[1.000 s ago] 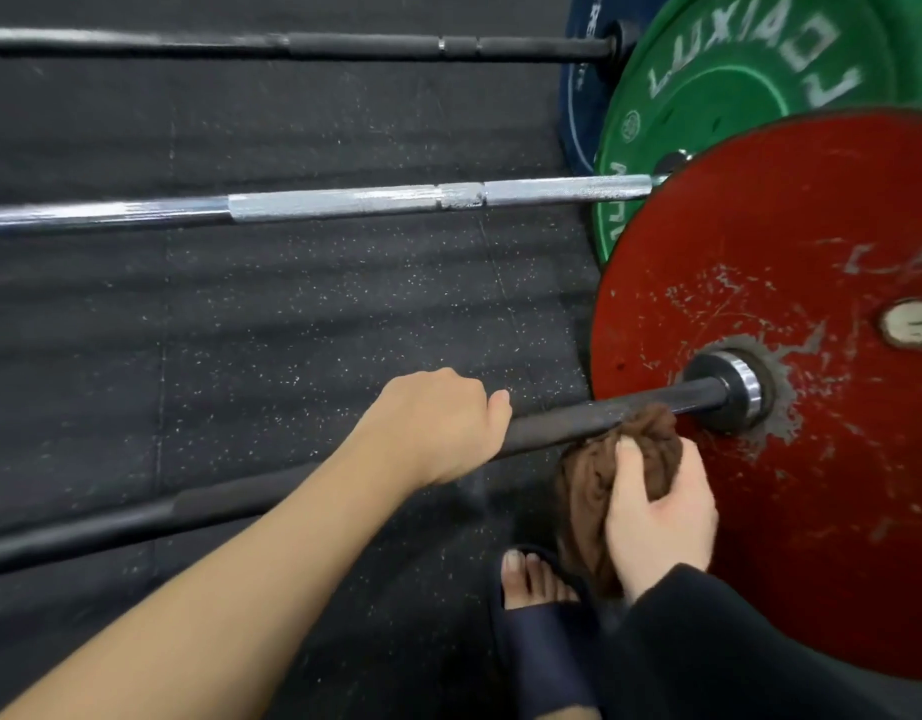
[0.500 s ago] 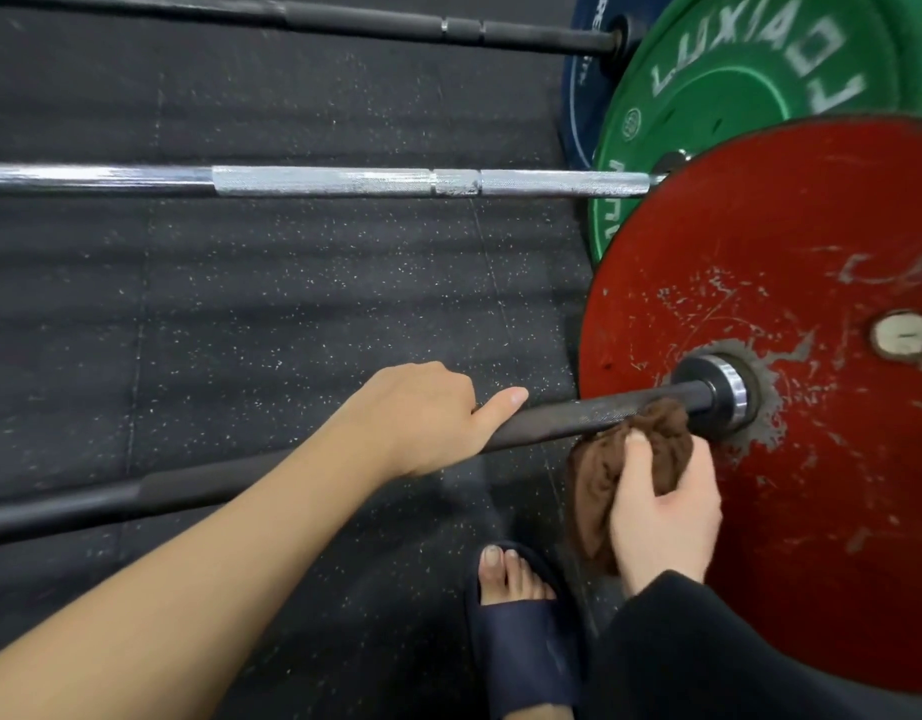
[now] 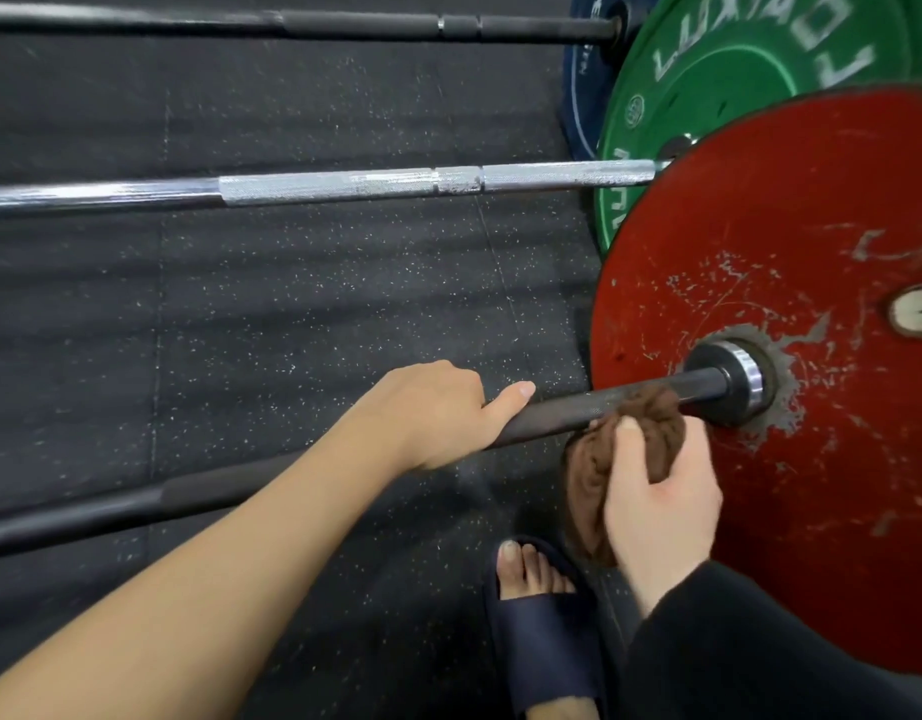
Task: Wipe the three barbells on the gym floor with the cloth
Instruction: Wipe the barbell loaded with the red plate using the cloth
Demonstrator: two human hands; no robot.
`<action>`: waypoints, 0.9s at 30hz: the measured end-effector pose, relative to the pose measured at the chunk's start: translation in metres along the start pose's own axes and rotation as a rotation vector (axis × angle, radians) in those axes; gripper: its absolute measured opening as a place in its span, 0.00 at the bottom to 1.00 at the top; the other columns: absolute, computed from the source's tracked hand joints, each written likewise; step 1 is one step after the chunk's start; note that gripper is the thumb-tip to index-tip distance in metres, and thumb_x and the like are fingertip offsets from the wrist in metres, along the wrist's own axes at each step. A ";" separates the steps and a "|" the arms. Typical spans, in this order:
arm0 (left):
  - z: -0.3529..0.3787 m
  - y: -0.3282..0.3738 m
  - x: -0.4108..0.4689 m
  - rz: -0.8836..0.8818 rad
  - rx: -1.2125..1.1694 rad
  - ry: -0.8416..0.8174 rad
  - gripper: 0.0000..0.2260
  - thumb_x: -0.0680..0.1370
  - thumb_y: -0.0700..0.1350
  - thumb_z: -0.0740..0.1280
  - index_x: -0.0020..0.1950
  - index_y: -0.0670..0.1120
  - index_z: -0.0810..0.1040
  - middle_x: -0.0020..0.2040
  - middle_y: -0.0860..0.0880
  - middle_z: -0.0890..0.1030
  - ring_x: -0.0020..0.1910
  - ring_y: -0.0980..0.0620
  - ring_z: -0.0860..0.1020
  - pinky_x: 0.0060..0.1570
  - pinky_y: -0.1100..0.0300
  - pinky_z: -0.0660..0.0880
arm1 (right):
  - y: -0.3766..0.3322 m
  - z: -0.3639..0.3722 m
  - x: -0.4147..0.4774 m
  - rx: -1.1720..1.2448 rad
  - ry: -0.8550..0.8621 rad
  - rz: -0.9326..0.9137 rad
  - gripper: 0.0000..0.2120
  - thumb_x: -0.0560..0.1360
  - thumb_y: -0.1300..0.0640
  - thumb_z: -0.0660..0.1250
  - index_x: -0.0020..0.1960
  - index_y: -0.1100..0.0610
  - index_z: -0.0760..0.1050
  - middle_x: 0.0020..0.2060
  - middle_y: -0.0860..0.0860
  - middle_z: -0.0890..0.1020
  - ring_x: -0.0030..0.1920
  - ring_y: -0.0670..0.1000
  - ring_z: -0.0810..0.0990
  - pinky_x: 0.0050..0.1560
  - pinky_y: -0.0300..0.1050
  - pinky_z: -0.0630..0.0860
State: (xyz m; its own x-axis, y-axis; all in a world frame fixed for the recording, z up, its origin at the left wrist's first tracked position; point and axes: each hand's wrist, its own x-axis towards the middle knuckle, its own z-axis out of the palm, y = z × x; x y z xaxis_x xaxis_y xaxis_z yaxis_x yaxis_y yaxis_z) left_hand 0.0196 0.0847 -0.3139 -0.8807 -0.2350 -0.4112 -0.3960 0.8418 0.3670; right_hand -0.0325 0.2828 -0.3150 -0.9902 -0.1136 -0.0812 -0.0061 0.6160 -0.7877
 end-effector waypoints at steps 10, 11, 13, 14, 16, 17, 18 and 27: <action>0.004 -0.004 0.003 0.005 -0.014 0.058 0.35 0.82 0.69 0.44 0.30 0.43 0.67 0.29 0.47 0.74 0.34 0.48 0.75 0.37 0.54 0.67 | -0.003 0.012 -0.023 -0.078 -0.261 -0.114 0.04 0.76 0.47 0.67 0.49 0.44 0.74 0.43 0.42 0.82 0.48 0.44 0.81 0.53 0.49 0.76; 0.004 -0.004 0.003 0.006 -0.006 0.067 0.35 0.82 0.69 0.44 0.30 0.43 0.68 0.29 0.46 0.74 0.34 0.48 0.75 0.36 0.54 0.67 | 0.001 0.009 -0.017 -0.043 -0.166 -0.051 0.05 0.75 0.46 0.67 0.49 0.44 0.74 0.42 0.43 0.82 0.48 0.47 0.81 0.53 0.50 0.76; 0.004 -0.004 0.001 0.008 0.004 0.076 0.35 0.82 0.69 0.44 0.31 0.43 0.68 0.29 0.46 0.74 0.34 0.49 0.74 0.35 0.55 0.66 | 0.005 0.004 -0.009 -0.029 -0.061 -0.004 0.07 0.76 0.45 0.66 0.48 0.47 0.74 0.42 0.44 0.82 0.48 0.50 0.81 0.55 0.53 0.77; 0.004 -0.004 0.001 0.009 0.008 0.078 0.35 0.82 0.69 0.44 0.31 0.43 0.68 0.29 0.46 0.74 0.33 0.50 0.74 0.35 0.55 0.66 | 0.004 0.004 -0.009 -0.037 -0.071 -0.015 0.08 0.76 0.44 0.65 0.48 0.48 0.74 0.42 0.44 0.82 0.48 0.50 0.81 0.55 0.54 0.77; 0.004 -0.003 0.000 0.007 0.007 0.084 0.35 0.83 0.68 0.45 0.31 0.44 0.68 0.29 0.47 0.74 0.33 0.50 0.73 0.35 0.55 0.66 | 0.000 0.009 -0.017 -0.064 -0.177 -0.090 0.09 0.77 0.44 0.64 0.47 0.50 0.73 0.42 0.44 0.82 0.47 0.50 0.81 0.54 0.54 0.77; 0.004 -0.002 -0.001 0.004 0.002 0.087 0.35 0.83 0.68 0.45 0.31 0.43 0.68 0.29 0.47 0.73 0.32 0.51 0.73 0.36 0.55 0.67 | -0.004 0.013 -0.023 -0.114 -0.258 -0.171 0.10 0.77 0.43 0.63 0.47 0.50 0.73 0.42 0.45 0.82 0.46 0.50 0.81 0.51 0.53 0.77; 0.004 -0.002 0.000 -0.001 -0.006 0.084 0.35 0.83 0.68 0.46 0.30 0.43 0.68 0.29 0.47 0.73 0.32 0.52 0.72 0.37 0.54 0.67 | -0.008 0.016 -0.030 -0.175 -0.339 -0.271 0.12 0.77 0.42 0.62 0.47 0.50 0.73 0.42 0.45 0.81 0.45 0.50 0.81 0.48 0.53 0.77; -0.003 -0.004 -0.002 -0.045 -0.156 -0.012 0.32 0.83 0.67 0.47 0.37 0.45 0.74 0.43 0.46 0.80 0.50 0.42 0.77 0.48 0.51 0.71 | -0.037 0.003 -0.016 -0.373 -0.652 -0.220 0.07 0.79 0.44 0.66 0.48 0.47 0.74 0.44 0.43 0.83 0.49 0.45 0.82 0.57 0.51 0.77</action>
State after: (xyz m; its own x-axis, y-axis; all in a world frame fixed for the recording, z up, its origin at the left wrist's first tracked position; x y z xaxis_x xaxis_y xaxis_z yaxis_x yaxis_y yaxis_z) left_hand 0.0223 0.0799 -0.3122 -0.8585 -0.2645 -0.4394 -0.4713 0.7447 0.4726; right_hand -0.0157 0.2595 -0.2869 -0.6796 -0.6275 -0.3801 -0.3539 0.7342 -0.5794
